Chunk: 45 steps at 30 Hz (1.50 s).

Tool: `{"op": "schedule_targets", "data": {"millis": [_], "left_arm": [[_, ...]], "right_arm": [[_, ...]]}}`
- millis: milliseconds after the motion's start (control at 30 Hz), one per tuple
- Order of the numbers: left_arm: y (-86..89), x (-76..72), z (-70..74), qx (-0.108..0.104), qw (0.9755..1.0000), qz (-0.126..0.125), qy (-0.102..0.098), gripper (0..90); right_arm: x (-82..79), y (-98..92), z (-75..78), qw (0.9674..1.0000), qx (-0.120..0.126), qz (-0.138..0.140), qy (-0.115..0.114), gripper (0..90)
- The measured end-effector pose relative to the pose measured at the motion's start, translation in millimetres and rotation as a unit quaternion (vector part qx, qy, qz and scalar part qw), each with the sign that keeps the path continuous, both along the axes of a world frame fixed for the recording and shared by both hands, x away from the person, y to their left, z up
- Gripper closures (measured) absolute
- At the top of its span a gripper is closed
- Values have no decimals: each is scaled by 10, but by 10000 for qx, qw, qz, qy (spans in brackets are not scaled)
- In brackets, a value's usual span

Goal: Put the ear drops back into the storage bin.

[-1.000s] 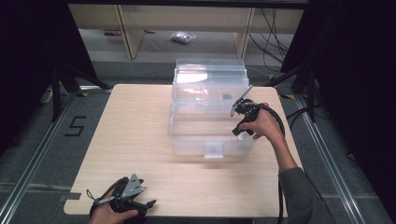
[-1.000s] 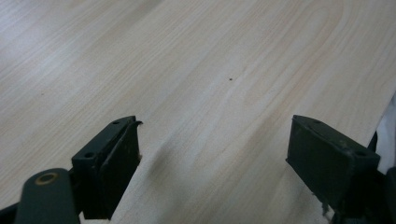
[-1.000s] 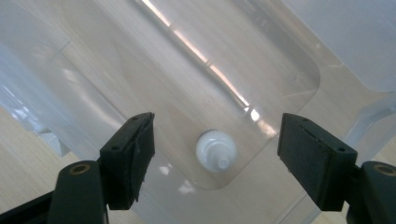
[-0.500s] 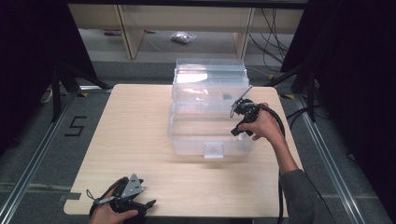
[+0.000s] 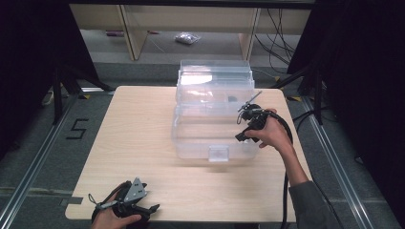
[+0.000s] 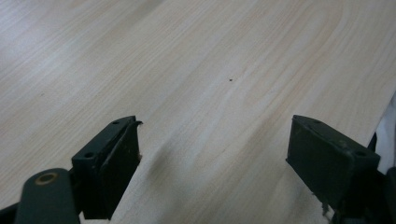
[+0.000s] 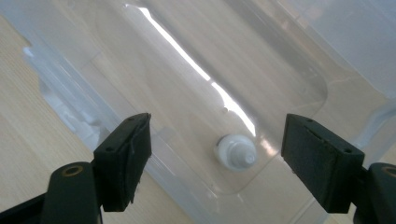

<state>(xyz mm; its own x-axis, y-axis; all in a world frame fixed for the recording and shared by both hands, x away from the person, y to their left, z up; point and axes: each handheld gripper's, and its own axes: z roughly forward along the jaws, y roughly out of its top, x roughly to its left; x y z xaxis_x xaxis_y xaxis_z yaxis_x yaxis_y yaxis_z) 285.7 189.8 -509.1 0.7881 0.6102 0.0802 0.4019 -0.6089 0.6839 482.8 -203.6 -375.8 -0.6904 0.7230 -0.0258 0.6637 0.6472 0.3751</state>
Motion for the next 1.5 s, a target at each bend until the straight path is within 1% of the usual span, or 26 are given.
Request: {"op": "schedule_targets", "data": {"millis": [67,133,167,233,300,333,367,433,467,567,600,633,667,733,767,800,867,900,1067,1233,1300,1333,1367,1400,1467,1500], "left_arm": [[1,0,-1,-1,10000,-3,5,166],[0,-5,2,-39,10000,11,-15,166],[6,2,8,-3,10000,-41,-49,166],[3,2,1,-23,10000,-22,33,166],[-1,0,-1,-19,10000,-8,14,166],[-1,-1,1,-21,10000,-11,11,166],[-1,0,0,-32,10000,-9,5,166],[0,0,-3,-38,10000,1,1,166],[2,-2,0,-45,10000,-19,-13,166],[-1,0,0,-25,10000,-8,12,166],[-1,-1,0,-25,10000,-8,16,166],[-1,-1,-1,-27,10000,-5,16,166],[0,-1,-1,-29,10000,-1,15,166],[-1,0,-3,-36,10000,-2,-1,166],[0,-1,-2,-49,10000,-16,6,166],[-1,0,-2,-18,10000,-12,21,166],[-1,1,-2,-17,10000,-10,13,166],[-1,1,-2,-16,10000,-11,15,166],[-1,0,-2,-18,10000,-8,14,166],[-3,0,-4,-10,10000,-11,20,166],[-2,-1,-3,-18,10000,-11,20,166],[-2,0,-4,-12,10000,-8,15,166],[-1,1,-4,-13,10000,-6,16,166],[-2,1,-4,-15,10000,-5,18,166],[-3,-1,-4,-10,10000,-9,17,166],[-4,-1,-4,-13,10000,-8,16,166]], "right_arm": [[-24,5,5,10000,-4,3,-20,252],[-30,-6,8,9997,20,195,-171,248],[-42,-6,12,9996,41,229,-178,246],[-95,13,29,9998,70,116,-158,243],[-112,18,32,9991,101,287,-280,242],[-137,31,41,9994,108,216,-239,242],[-151,39,37,9990,135,269,-339,241],[-186,55,48,9989,113,307,-349,240],[-207,57,58,9986,149,309,-399,239],[-262,80,68,9985,260,304,-381,238],[-260,77,65,9979,254,370,-468,236],[-277,82,69,9979,262,359,-470,236],[-304,90,77,9985,282,292,-376,236],[-310,83,74,9973,319,444,-484,236],[-339,92,78,9977,342,352,-473,236],[-342,84,82,9972,340,440,-499,236],[-379,91,86,9974,356,377,-494,236],[-391,83,88,9968,359,439,-561,236],[-464,84,94,9954,399,556,-677,235],[-560,112,81,9950,460,596,-651,227],[-576,108,76,9940,526,641,-713,222],[-599,111,73,9946,540,538,-702,222],[-593,99,64,9927,554,719,-799,222],[-615,104,62,9936,565,604,-768,222],[-640,96,37,9923,633,706,-794,218],[-655,93,31,9926,639,675,-779,213]]}}
